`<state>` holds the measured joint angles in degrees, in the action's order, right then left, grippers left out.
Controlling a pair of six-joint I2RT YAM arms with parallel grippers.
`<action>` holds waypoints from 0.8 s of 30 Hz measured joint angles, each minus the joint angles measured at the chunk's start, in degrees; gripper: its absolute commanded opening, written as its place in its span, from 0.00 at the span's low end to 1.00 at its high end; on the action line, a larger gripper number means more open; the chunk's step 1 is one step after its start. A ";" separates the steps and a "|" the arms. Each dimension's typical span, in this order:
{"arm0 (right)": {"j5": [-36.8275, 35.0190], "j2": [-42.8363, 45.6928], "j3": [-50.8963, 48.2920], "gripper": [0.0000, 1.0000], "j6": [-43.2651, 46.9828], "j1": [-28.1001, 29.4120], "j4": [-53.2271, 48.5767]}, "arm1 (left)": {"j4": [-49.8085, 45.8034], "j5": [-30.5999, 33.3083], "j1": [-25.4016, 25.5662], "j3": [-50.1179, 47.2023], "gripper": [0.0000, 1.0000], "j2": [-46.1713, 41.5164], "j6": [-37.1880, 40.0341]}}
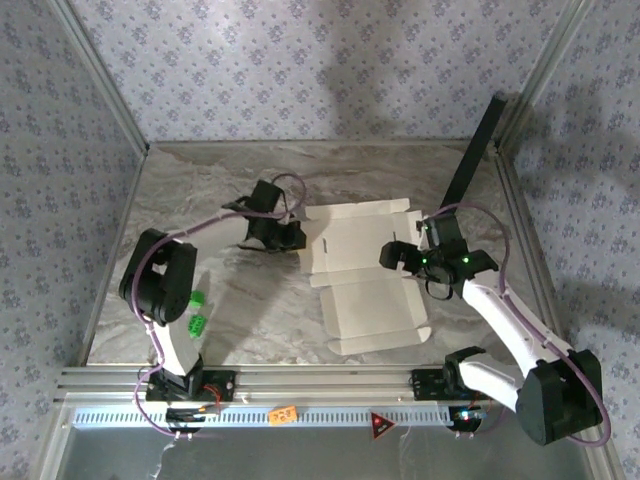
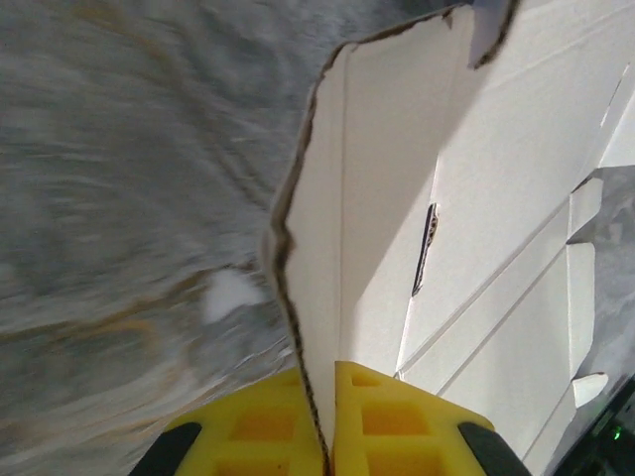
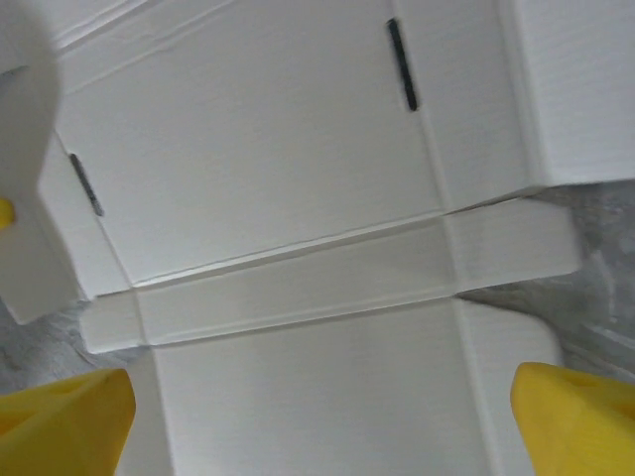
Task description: Fold the paper box
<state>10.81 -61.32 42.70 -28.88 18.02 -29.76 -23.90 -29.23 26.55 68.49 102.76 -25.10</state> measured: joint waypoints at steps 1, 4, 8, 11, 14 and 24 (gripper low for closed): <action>0.39 -0.37 0.20 0.99 0.00 0.35 0.22 | -3.19 -0.37 -1.42 1.46 0.08 0.00 2.51; 1.84 -2.32 0.90 0.99 0.00 2.21 1.38 | -11.47 -2.45 -5.64 5.53 0.09 0.24 9.92; 3.61 -6.05 2.10 0.99 0.00 6.19 4.28 | -19.15 -4.57 -10.49 8.87 0.11 1.73 16.65; 3.82 -8.92 3.32 0.99 0.00 9.51 6.40 | -22.56 -4.59 -13.51 9.90 0.12 3.30 19.52; 3.82 -12.02 4.83 0.99 0.00 12.09 8.44 | -24.90 -3.76 -15.26 11.69 0.12 5.38 21.29; 5.60 -25.94 13.07 0.98 -0.02 13.90 13.22 | -25.62 -0.20 -15.56 20.92 0.16 14.23 22.29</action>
<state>16.40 -87.26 55.77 -28.91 31.92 -16.53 -49.52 -29.43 10.98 89.41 116.99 -2.81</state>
